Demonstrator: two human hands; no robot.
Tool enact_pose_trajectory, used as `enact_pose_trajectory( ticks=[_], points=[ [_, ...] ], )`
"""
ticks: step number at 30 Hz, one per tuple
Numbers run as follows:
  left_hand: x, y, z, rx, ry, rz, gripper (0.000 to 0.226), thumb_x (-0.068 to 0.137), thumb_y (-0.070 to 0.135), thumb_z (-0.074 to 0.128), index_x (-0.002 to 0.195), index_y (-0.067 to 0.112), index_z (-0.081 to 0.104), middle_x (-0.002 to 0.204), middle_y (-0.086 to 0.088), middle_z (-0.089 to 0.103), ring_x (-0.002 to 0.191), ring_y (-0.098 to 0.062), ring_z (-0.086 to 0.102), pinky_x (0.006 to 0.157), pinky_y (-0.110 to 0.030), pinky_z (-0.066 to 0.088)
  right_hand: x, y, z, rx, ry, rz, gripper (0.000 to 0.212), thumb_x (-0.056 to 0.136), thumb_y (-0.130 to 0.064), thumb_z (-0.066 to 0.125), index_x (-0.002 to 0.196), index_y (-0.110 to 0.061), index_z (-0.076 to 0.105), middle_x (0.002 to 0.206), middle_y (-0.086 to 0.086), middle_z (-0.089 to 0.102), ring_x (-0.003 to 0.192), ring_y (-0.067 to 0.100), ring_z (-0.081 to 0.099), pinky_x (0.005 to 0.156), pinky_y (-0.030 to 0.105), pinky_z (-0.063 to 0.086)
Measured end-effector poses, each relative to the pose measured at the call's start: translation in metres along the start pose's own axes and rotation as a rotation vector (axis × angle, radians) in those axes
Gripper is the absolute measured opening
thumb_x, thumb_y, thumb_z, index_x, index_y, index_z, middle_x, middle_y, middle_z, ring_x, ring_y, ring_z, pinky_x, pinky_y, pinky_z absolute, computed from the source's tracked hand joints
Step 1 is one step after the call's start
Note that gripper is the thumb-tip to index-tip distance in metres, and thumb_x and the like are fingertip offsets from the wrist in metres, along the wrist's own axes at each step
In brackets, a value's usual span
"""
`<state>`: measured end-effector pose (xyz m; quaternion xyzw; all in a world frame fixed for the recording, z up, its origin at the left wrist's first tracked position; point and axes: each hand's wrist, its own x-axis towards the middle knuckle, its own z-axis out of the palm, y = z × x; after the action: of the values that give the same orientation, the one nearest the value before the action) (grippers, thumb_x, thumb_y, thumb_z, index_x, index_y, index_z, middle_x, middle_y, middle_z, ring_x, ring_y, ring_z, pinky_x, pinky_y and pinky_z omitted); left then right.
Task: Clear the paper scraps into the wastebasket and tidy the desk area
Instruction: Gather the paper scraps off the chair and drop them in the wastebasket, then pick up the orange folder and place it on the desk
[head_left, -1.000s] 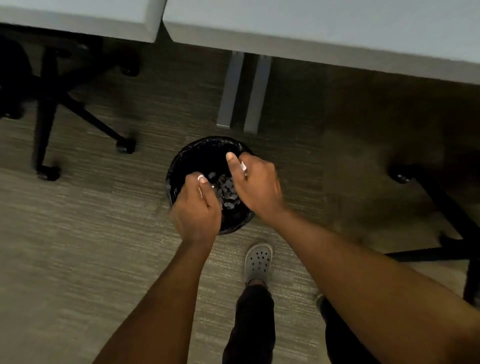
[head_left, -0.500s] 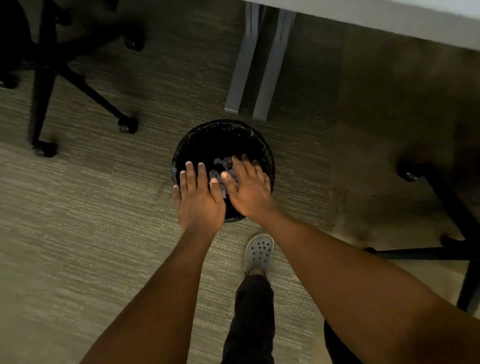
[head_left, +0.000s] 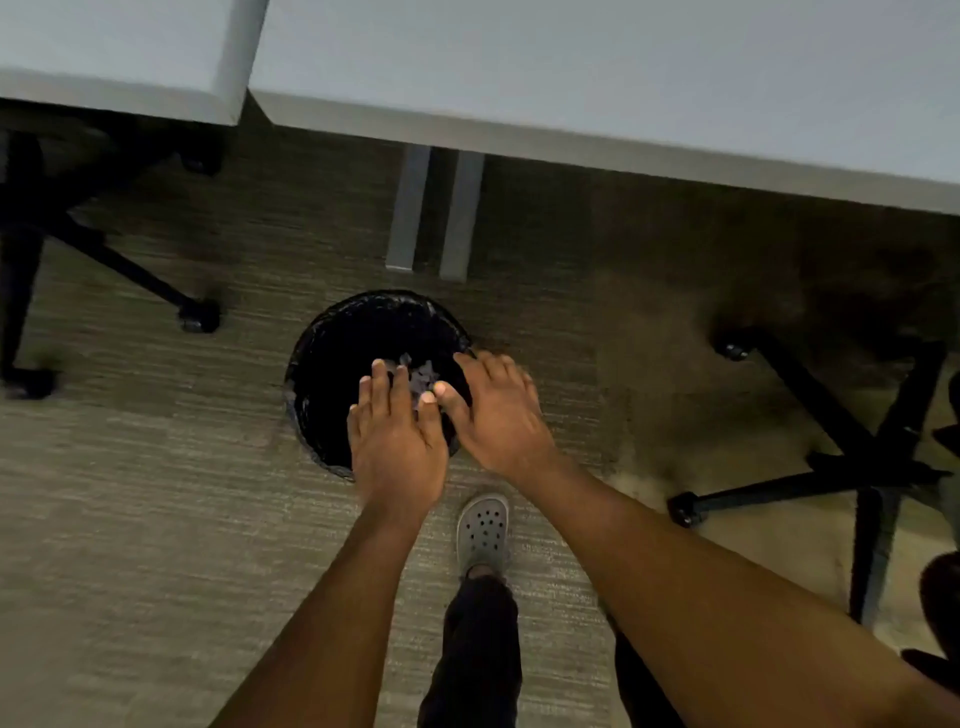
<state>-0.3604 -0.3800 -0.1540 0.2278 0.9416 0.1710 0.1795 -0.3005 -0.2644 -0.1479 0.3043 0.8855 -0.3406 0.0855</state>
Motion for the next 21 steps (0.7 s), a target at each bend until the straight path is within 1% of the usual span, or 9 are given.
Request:
enact_pose_trajectory(
  ticks=[2,5,8,12,15,17,19,21],
  points=[
    [-0.005,0.028,-0.006,-0.041,-0.025,0.042,0.058,0.102,0.042,0.023,0.147,0.008,0.037,0.158,-0.013,0.026,0.147,-0.028,0.018,0.117,-0.048,0.02,-0.011,0.012,-0.024,0.003,0.032,0.044,0.058,0.1,-0.054,0.03,0.145,-0.018,0.039,0.149,0.009,0.039,0.14,0.028,0.027,0.114,0.047,0.021],
    [-0.016,0.073,-0.011,-0.099,-0.088,0.101,0.053,0.103,0.04,0.03,0.145,0.009,0.041,0.158,-0.011,0.026,0.145,-0.027,0.021,0.116,-0.048,0.025,-0.032,0.03,-0.063,0.021,0.112,0.095,0.056,0.1,-0.051,0.034,0.144,-0.017,0.041,0.148,0.01,0.041,0.14,0.028,0.028,0.114,0.044,0.02],
    [-0.029,0.123,-0.016,-0.134,-0.13,0.178,0.049,0.102,0.038,0.034,0.141,0.01,0.046,0.159,-0.007,0.026,0.143,-0.025,0.026,0.111,-0.042,0.031,-0.055,0.047,-0.106,0.021,0.198,0.149,0.053,0.1,-0.049,0.035,0.142,-0.016,0.043,0.146,0.008,0.044,0.14,0.025,0.03,0.114,0.042,0.023],
    [-0.04,0.186,-0.02,-0.185,-0.195,0.309,0.043,0.102,0.032,0.041,0.138,0.01,0.049,0.155,-0.008,0.035,0.139,-0.024,0.033,0.108,-0.038,0.034,-0.082,0.07,-0.163,0.026,0.289,0.208,0.052,0.099,-0.049,0.035,0.14,-0.018,0.045,0.146,0.006,0.045,0.14,0.021,0.031,0.115,0.042,0.026],
    [-0.055,0.247,-0.021,-0.239,-0.258,0.458,0.041,0.099,0.026,0.049,0.137,0.01,0.049,0.143,-0.008,0.049,0.132,-0.023,0.044,0.105,-0.034,0.038,-0.111,0.097,-0.213,0.058,0.377,0.266,0.052,0.098,-0.052,0.035,0.139,-0.021,0.046,0.146,0.004,0.045,0.14,0.02,0.031,0.117,0.042,0.024],
    [-0.061,0.273,-0.019,-0.256,-0.31,0.536,0.035,0.097,0.024,0.054,0.131,0.014,0.053,0.129,-0.003,0.059,0.12,-0.019,0.053,0.097,-0.03,0.045,-0.121,0.11,-0.232,0.085,0.415,0.292,0.051,0.098,-0.051,0.037,0.136,-0.02,0.05,0.144,0.004,0.048,0.138,0.02,0.034,0.116,0.04,0.025],
    [-0.075,0.311,-0.018,-0.246,-0.378,0.622,0.031,0.095,0.022,0.057,0.125,0.017,0.055,0.12,0.0,0.062,0.11,-0.015,0.057,0.091,-0.031,0.048,-0.141,0.13,-0.258,0.123,0.454,0.342,0.049,0.098,-0.05,0.04,0.133,-0.018,0.053,0.141,0.005,0.051,0.136,0.02,0.036,0.115,0.039,0.027],
    [-0.09,0.345,-0.018,-0.239,-0.441,0.675,0.028,0.093,0.021,0.058,0.121,0.018,0.056,0.115,0.001,0.063,0.104,-0.013,0.058,0.087,-0.031,0.049,-0.161,0.149,-0.281,0.138,0.483,0.383,0.047,0.099,-0.047,0.042,0.132,-0.016,0.055,0.139,0.006,0.052,0.134,0.02,0.038,0.114,0.037,0.029]
  ],
)
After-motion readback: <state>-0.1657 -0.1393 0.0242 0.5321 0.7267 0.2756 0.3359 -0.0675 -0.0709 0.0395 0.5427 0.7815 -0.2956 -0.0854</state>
